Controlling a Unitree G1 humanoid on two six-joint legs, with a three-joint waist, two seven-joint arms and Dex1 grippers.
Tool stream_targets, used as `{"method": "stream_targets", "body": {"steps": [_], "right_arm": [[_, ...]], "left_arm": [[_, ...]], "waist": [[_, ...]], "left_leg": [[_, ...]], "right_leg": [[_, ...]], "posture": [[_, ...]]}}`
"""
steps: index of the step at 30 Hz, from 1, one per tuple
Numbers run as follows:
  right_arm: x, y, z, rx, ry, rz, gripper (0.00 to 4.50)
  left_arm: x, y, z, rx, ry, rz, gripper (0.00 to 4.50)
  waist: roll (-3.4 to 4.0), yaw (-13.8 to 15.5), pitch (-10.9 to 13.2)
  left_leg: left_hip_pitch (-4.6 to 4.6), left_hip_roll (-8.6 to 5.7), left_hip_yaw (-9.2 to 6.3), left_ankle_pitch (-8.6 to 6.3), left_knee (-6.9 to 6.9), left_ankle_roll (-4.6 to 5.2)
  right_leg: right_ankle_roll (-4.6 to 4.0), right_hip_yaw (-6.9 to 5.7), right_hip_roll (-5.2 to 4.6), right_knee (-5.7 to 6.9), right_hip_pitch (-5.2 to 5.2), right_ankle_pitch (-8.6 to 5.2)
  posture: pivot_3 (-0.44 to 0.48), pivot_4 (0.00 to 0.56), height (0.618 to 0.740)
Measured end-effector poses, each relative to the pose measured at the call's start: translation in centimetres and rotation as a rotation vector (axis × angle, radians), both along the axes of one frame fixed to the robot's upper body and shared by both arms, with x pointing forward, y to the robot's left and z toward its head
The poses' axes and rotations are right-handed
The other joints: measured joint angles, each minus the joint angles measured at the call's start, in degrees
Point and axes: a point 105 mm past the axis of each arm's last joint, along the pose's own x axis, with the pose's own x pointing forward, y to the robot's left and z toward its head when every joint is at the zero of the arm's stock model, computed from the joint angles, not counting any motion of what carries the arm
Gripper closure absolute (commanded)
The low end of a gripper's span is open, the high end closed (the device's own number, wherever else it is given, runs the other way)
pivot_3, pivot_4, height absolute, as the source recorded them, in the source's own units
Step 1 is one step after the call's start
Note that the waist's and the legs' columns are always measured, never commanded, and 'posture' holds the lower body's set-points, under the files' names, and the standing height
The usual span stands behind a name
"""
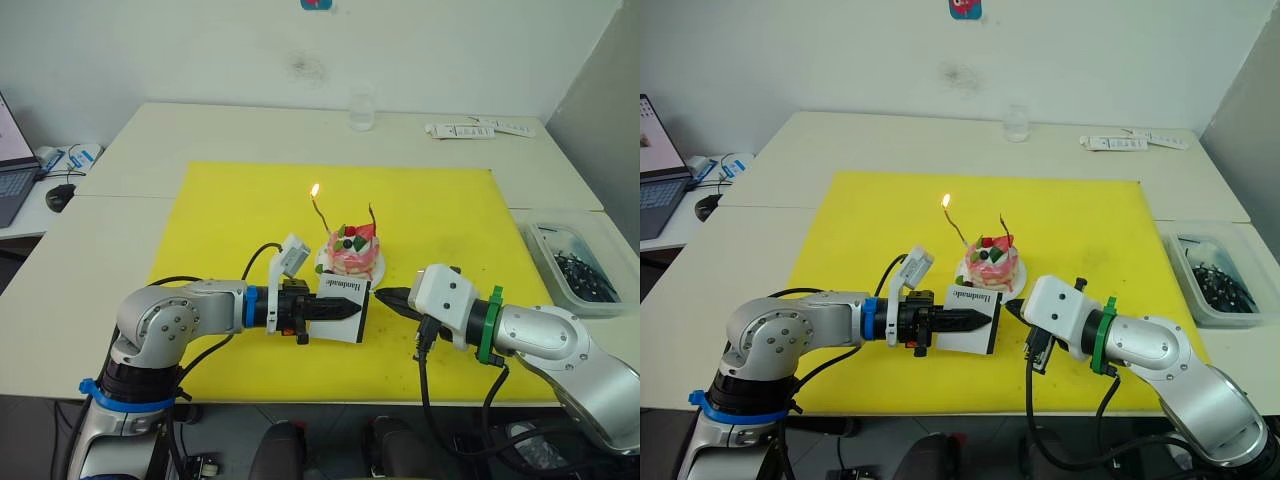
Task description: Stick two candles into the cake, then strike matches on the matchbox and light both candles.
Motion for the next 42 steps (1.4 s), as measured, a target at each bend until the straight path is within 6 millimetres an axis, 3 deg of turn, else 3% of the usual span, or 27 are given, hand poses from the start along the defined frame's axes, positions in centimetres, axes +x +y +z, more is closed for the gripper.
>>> {"method": "stream_targets", "body": {"steps": [7, 13, 17, 21, 42], "right_arm": [[0.2, -1.7, -2.0, -0.076, 0.066, -0.051, 4.49], [0.6, -2.1, -1.3, -0.055, 0.049, -0.074, 4.49], [0.7, -1.4, 0.1, -0.009, 0.014, -0.062, 4.49], [0.6, -0.7, 1.1, -0.001, -0.018, -0.034, 4.49], [0.9, 0.4, -0.1, -0.059, -0.017, 0.011, 4.49]], "left_arm": [[0.3, 0.4, 1.7, -0.035, -0.057, -0.007, 4.50], [0.8, 1.4, 1.3, 0.007, -0.075, 0.039, 4.50], [1.1, 1.1, -0.2, 0.058, -0.082, 0.060, 4.50], [0.9, 0.2, -0.5, 0.045, -0.080, 0.039, 4.50], [1.1, -0.2, 0.0, 0.038, -0.087, 0.035, 4.50]], "waist": [[-0.01, 0.00, 0.01], [-0.01, -0.05, 0.01], [-0.01, -0.01, 0.01], [-0.02, 0.00, 0.01], [-0.02, 0.00, 0.01]], "left_leg": [[0.00, -0.01, 0.02, 0.00, 0.00, 0.00], [0.01, 0.01, 0.00, 0.00, -0.01, 0.00], [-0.01, 0.00, 0.01, 0.00, 0.00, 0.00], [-0.02, -0.01, 0.03, 0.00, 0.01, 0.00], [-0.01, 0.00, 0.00, 0.00, 0.00, 0.00]], "right_leg": [[0.00, 0.02, 0.00, 0.00, 0.00, 0.00], [0.00, 0.00, 0.02, 0.01, -0.01, 0.00], [0.00, 0.01, 0.00, 0.01, -0.01, 0.00], [0.00, 0.02, -0.02, -0.01, 0.00, 0.00], [0.00, 0.00, 0.00, 0.00, -0.01, 0.00]], "posture": [[0.000, 0.150, 0.740], [0.000, 0.150, 0.740], [0.000, 0.150, 0.740], [0.000, 0.150, 0.740], [0.000, 0.150, 0.740]]}}
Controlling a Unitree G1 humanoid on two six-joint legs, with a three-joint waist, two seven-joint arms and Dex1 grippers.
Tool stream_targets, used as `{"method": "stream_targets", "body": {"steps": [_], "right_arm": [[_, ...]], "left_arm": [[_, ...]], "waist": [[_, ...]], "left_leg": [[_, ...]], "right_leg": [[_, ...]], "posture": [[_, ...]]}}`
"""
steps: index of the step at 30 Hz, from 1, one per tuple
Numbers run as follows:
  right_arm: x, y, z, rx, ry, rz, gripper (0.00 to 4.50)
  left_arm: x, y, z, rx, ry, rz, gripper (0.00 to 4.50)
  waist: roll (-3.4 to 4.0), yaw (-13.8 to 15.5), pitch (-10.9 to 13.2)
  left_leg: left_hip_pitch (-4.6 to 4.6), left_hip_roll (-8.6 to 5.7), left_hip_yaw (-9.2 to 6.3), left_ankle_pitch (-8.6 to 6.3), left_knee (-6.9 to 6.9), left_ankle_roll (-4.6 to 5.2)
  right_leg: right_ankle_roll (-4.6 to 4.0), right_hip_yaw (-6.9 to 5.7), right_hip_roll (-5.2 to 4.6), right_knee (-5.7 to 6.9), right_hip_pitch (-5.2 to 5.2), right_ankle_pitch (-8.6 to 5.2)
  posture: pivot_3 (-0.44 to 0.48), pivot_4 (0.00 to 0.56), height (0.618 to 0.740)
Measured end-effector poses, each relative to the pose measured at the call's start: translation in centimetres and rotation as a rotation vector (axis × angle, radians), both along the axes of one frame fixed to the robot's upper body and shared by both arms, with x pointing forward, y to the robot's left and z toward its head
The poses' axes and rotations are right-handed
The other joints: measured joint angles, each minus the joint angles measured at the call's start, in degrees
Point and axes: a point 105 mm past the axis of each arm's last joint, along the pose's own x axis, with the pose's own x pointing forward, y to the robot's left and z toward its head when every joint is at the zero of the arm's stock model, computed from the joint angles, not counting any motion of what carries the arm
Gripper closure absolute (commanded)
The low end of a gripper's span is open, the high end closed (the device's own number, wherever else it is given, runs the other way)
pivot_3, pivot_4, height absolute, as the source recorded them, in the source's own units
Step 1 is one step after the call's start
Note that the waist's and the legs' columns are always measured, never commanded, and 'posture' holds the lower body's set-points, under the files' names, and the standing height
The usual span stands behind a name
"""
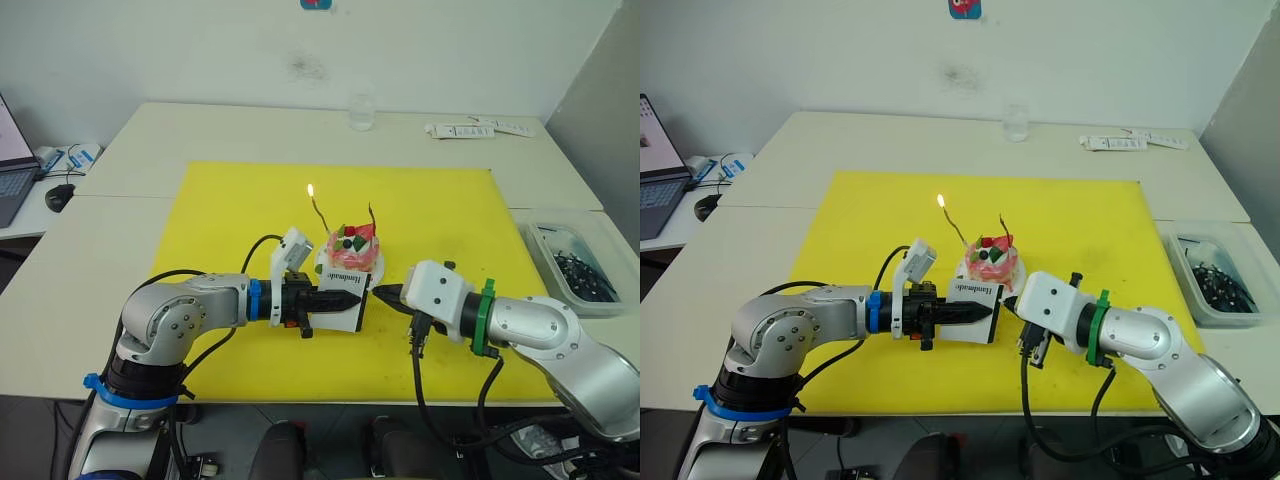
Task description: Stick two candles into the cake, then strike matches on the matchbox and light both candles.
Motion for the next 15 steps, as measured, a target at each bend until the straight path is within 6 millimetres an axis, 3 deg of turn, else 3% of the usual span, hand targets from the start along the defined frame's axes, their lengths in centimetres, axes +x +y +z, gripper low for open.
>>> {"method": "stream_targets", "body": {"steps": [5, 9, 13, 15], "right_arm": [[0.0, 0.2, -0.4, -0.053, -0.013, 0.054, 4.49], [-2.4, 0.7, -2.6, -0.151, 0.079, 0.225, 4.49], [-2.9, -1.0, -3.0, -0.185, 0.118, 0.222, 4.49], [-2.5, -1.3, -2.2, -0.163, 0.095, 0.198, 4.49]], "left_arm": [[0.4, -0.3, 0.1, 0.007, -0.031, 0.003, 4.50], [1.8, -1.0, 3.7, -0.017, -0.256, -0.024, 4.50], [2.8, 1.4, 5.9, 0.021, -0.360, 0.030, 4.50], [2.1, 1.6, 5.9, 0.022, -0.351, 0.011, 4.50]], "waist": [[0.02, 0.01, 0.01], [-0.05, 0.28, 0.05], [-0.04, -0.23, 0.06], [-0.04, -0.35, 0.06]], "left_leg": [[0.00, -0.03, -0.01, 0.00, 0.01, 0.00], [-0.03, -0.05, -0.03, 0.00, 0.02, 0.00], [0.00, 0.00, 0.07, 0.00, -0.01, 0.00], [0.00, 0.02, 0.03, 0.00, -0.02, 0.00]], "right_leg": [[0.00, -0.01, 0.00, 0.01, 0.00, 0.00], [-0.01, -0.06, 0.01, -0.03, 0.02, 0.00], [0.01, 0.01, 0.01, -0.03, -0.01, -0.01], [0.02, 0.00, 0.02, -0.01, -0.01, -0.02]], "posture": [[0.000, 0.150, 0.740], [0.000, 0.150, 0.740], [0.000, 0.150, 0.740], [0.000, 0.150, 0.740]]}}
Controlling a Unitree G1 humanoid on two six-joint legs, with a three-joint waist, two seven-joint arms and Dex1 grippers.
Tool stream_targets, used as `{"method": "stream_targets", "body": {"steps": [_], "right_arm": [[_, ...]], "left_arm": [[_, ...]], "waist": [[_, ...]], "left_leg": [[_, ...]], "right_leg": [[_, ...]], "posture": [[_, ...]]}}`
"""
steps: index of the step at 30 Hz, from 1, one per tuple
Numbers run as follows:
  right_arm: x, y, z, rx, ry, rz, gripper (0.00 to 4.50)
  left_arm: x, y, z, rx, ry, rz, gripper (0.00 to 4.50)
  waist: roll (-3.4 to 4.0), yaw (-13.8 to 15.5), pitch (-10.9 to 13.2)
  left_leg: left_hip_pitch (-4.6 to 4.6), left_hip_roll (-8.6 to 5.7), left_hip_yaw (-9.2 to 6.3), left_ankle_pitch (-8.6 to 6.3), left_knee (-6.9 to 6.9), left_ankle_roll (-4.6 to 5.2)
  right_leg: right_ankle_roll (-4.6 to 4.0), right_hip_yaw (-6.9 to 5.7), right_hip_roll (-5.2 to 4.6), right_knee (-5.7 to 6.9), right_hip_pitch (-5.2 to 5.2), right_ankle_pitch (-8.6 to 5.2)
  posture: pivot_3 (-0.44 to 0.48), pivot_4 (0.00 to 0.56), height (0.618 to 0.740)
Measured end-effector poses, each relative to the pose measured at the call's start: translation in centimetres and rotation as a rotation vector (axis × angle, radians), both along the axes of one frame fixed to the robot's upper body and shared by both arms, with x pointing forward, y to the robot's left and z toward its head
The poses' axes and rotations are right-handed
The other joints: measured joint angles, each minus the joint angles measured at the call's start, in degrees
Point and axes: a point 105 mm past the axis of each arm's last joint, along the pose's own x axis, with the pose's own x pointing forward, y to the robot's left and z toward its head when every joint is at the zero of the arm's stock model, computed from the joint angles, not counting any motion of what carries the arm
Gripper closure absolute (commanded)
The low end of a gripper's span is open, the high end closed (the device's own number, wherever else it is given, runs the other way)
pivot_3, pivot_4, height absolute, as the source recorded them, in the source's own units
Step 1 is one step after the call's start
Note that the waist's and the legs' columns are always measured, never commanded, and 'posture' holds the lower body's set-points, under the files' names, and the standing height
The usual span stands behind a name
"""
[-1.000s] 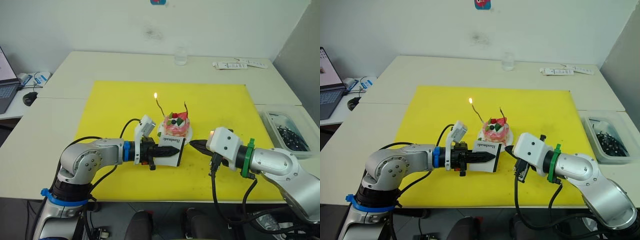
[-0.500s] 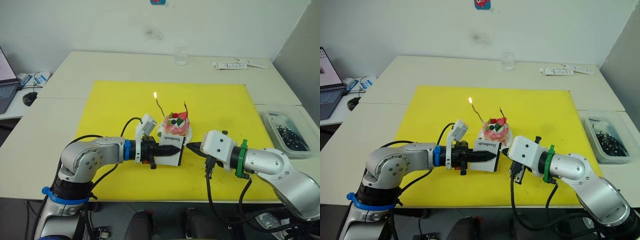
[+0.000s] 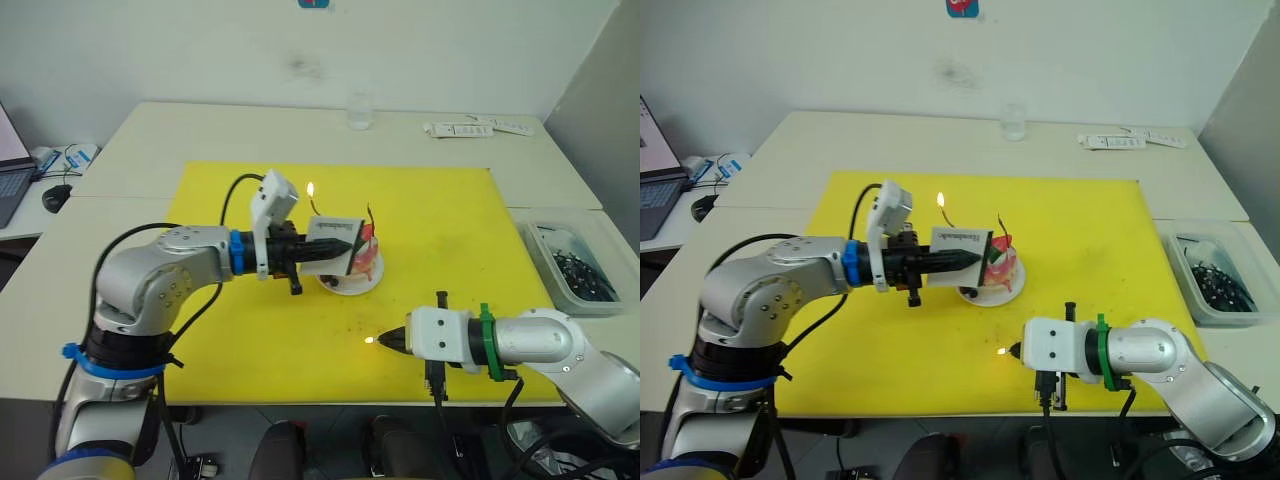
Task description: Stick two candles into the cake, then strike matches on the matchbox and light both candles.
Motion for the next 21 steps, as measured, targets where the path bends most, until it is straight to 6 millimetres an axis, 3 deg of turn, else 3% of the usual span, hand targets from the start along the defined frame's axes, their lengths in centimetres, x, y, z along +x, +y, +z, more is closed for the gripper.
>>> {"method": "stream_targets", "body": {"steps": [2, 5, 9, 12, 16, 21], "right_arm": [[0.5, -0.2, 0.7, 0.028, -0.020, -0.030, 4.49], [1.6, -0.2, 2.0, 0.083, -0.056, -0.081, 4.49], [3.8, 0.2, 5.0, 0.142, -0.168, -0.129, 4.49], [5.6, 0.3, 6.7, 0.167, -0.255, -0.175, 4.49], [7.4, 0.6, 7.6, 0.183, -0.322, -0.221, 4.49], [8.2, 0.7, 8.1, 0.194, -0.356, -0.248, 4.49]], "left_arm": [[-1.2, 0.1, -0.7, 0.006, 0.043, -0.035, 4.50], [-3.0, 1.3, -3.3, 0.042, 0.178, -0.038, 4.50], [-4.3, 2.1, -5.9, 0.061, 0.294, -0.026, 4.50], [-4.5, 2.4, -6.7, 0.071, 0.311, -0.015, 4.50], [-4.8, 2.1, -7.2, 0.074, 0.318, -0.033, 4.50], [-4.9, 1.9, -7.4, 0.076, 0.312, -0.041, 4.50]], "waist": [[0.00, 0.12, 0.00], [0.02, 0.03, 0.01], [0.03, 0.22, 0.03], [0.03, 0.43, 0.03], [0.03, 0.52, 0.03], [0.03, 0.50, 0.03]], "left_leg": [[0.00, 0.04, -0.05, 0.00, -0.01, 0.00], [0.03, 0.07, -0.05, 0.00, 0.00, 0.00], [0.05, 0.04, -0.06, 0.01, 0.05, -0.01], [0.04, -0.03, 0.01, 0.01, 0.07, -0.01], [-0.05, -0.08, 0.06, 0.00, 0.04, -0.01], [-0.06, -0.02, 0.00, 0.00, -0.02, 0.00]], "right_leg": [[0.00, -0.05, 0.01, 0.02, 0.00, 0.00], [0.00, -0.03, -0.01, 0.06, 0.00, 0.00], [-0.04, -0.05, -0.02, 0.09, 0.01, 0.03], [-0.03, 0.00, -0.08, 0.05, 0.02, 0.03], [-0.02, 0.01, -0.16, -0.02, -0.02, 0.01], [-0.06, -0.05, -0.16, 0.00, -0.04, -0.01]], "posture": [[0.000, 0.150, 0.740], [0.000, 0.150, 0.740], [0.000, 0.150, 0.740], [0.000, 0.150, 0.740], [0.000, 0.150, 0.740], [0.000, 0.150, 0.740]]}}
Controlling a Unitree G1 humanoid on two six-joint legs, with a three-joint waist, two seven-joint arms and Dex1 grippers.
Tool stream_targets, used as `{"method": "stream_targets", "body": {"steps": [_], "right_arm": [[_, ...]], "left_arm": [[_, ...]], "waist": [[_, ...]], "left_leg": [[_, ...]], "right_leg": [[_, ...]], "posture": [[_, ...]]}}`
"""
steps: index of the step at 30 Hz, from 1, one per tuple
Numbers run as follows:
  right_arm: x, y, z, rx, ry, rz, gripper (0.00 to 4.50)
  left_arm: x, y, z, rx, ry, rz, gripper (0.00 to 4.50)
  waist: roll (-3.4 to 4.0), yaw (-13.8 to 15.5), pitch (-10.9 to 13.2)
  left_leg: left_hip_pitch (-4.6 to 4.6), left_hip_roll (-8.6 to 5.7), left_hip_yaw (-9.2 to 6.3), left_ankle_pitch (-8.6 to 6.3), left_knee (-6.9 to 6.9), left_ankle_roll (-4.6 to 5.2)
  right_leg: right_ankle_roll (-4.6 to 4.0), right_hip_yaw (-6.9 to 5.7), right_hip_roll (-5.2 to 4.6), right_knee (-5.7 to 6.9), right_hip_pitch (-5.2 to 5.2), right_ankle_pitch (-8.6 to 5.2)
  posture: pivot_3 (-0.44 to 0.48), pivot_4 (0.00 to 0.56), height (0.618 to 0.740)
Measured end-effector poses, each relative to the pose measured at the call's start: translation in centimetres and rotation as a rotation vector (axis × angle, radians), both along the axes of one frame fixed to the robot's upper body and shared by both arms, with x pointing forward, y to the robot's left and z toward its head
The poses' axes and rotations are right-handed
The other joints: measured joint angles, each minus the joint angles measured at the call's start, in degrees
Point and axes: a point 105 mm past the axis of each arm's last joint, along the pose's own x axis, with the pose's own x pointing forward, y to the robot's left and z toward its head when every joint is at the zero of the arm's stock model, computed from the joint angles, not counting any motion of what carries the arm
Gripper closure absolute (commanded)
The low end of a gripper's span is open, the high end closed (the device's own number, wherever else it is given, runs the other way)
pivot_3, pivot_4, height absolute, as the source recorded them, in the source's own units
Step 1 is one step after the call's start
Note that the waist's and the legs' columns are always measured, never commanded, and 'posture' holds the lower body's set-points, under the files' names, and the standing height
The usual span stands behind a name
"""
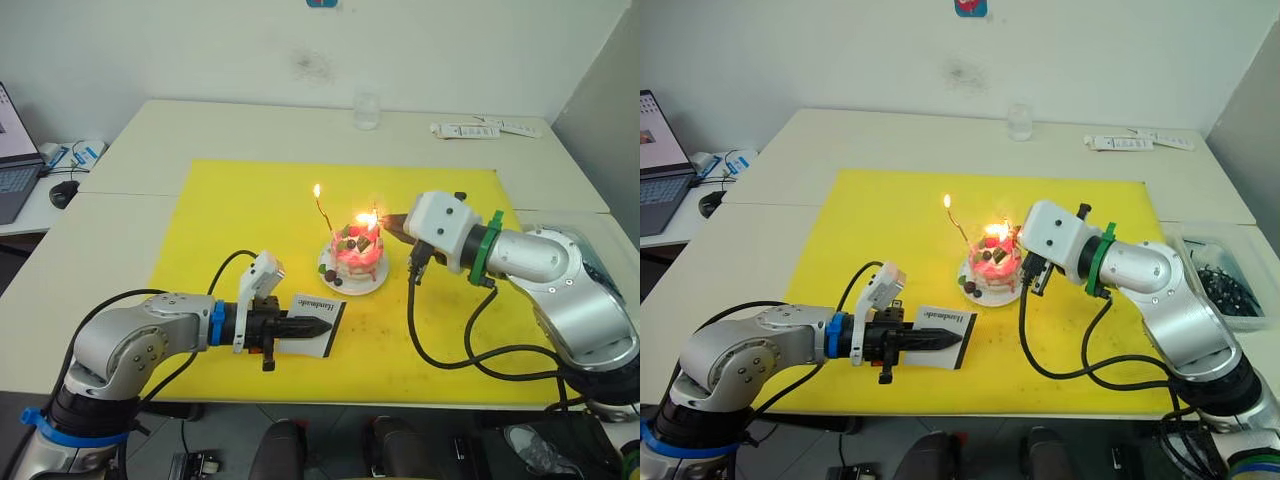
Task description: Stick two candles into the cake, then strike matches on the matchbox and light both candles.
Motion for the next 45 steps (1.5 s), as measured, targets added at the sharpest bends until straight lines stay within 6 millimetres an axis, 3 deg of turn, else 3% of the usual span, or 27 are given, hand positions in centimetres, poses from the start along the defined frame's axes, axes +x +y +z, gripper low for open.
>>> {"method": "stream_targets", "body": {"steps": [31, 45], "right_arm": [[-0.3, -0.1, 1.2, 0.002, -0.012, -0.012, 4.49], [0.5, 0.3, 0.2, -0.016, -0.016, -0.005, 4.49]], "left_arm": [[0.1, -0.8, 0.6, -0.015, -0.018, -0.026, 4.50], [-0.1, -0.9, 0.3, -0.011, -0.005, -0.035, 4.50]], "waist": [[0.00, -0.08, 0.00], [0.00, -0.10, 0.00]], "left_leg": [[0.02, 0.00, 0.01, 0.00, 0.02, 0.00], [0.02, -0.01, 0.02, 0.00, 0.02, 0.00]], "right_leg": [[0.03, 0.02, 0.06, 0.04, 0.00, -0.02], [0.02, 0.02, 0.06, 0.04, 0.00, -0.02]], "posture": [[0.000, 0.150, 0.740], [0.000, 0.150, 0.740]]}}
